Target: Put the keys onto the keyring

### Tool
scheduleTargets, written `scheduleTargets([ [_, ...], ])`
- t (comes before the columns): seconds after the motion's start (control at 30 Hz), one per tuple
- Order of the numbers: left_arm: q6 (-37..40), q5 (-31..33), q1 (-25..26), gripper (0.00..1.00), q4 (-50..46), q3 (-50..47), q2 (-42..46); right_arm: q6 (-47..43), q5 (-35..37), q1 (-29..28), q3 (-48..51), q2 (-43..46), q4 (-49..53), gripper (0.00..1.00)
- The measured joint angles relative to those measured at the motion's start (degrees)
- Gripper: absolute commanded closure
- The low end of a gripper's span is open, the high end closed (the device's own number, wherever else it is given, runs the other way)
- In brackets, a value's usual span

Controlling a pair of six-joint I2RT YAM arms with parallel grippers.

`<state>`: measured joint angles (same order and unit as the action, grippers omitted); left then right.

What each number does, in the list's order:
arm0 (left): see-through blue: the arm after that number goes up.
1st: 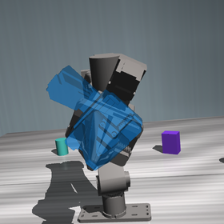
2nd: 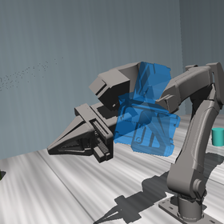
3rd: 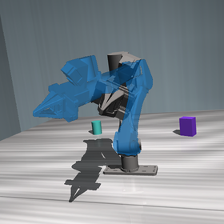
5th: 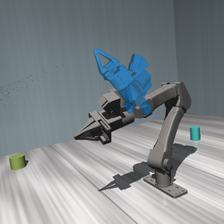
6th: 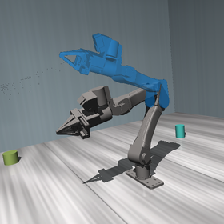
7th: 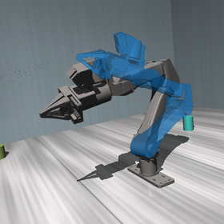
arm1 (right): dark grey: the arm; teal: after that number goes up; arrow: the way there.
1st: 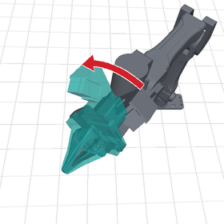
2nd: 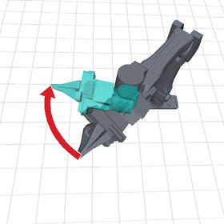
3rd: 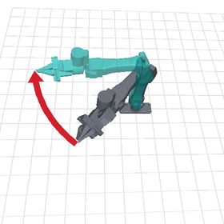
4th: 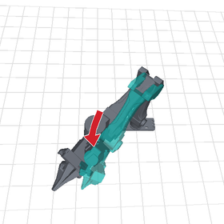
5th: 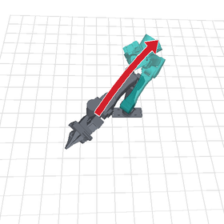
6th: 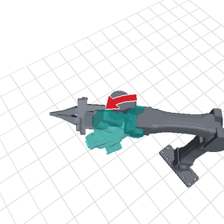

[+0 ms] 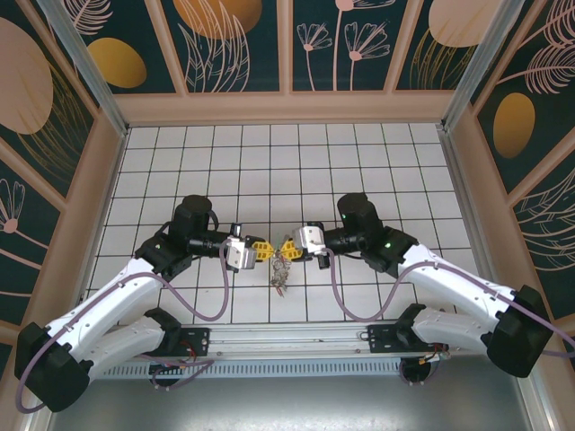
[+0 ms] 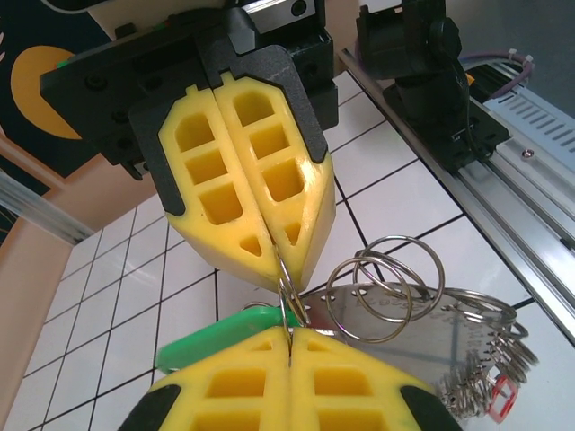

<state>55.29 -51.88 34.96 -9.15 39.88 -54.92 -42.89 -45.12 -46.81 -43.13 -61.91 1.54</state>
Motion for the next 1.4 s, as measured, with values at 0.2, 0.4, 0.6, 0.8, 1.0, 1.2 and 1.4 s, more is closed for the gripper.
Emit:
scheduleTargets([
  [0.2, 0.7, 0.0, 0.1, 1.0, -0.1, 0.0, 0.0, 0.6, -0.5, 0.3, 0.0, -0.7, 0.2, 1.0],
  [0.4, 1.5, 0.0, 0.2, 1.0, -0.1, 0.0, 0.0, 2.3, -1.6, 1.3, 0.0, -0.9, 0.3, 1.0],
  [0.6, 2.3, 0.0, 0.3, 1.0, -0.1, 0.0, 0.0, 3.2, -3.1, 2.3, -0.7, -1.8, 0.8, 1.0],
  [0.8, 3.0, 0.1, 0.9, 1.0, -0.1, 0.0, 0.0, 5.0, -5.4, 3.2, -0.8, -2.0, 0.8, 1.0],
  [1.0, 3.6, 0.9, 1.2, 1.0, -0.1, 0.0, 0.0, 7.7, -7.9, 4.5, -0.8, -2.0, -0.2, 1.0],
  [1.2, 3.7, 1.7, 1.2, 1.0, 0.1, 0.0, 0.0, 9.6, -9.0, 5.2, -0.8, -2.0, -1.6, 1.0],
  [1.4, 3.0, 1.9, 1.4, 1.0, 1.8, -0.4, 0.0, 12.1, -8.8, 5.3, -0.5, -1.9, -5.4, 1.0],
])
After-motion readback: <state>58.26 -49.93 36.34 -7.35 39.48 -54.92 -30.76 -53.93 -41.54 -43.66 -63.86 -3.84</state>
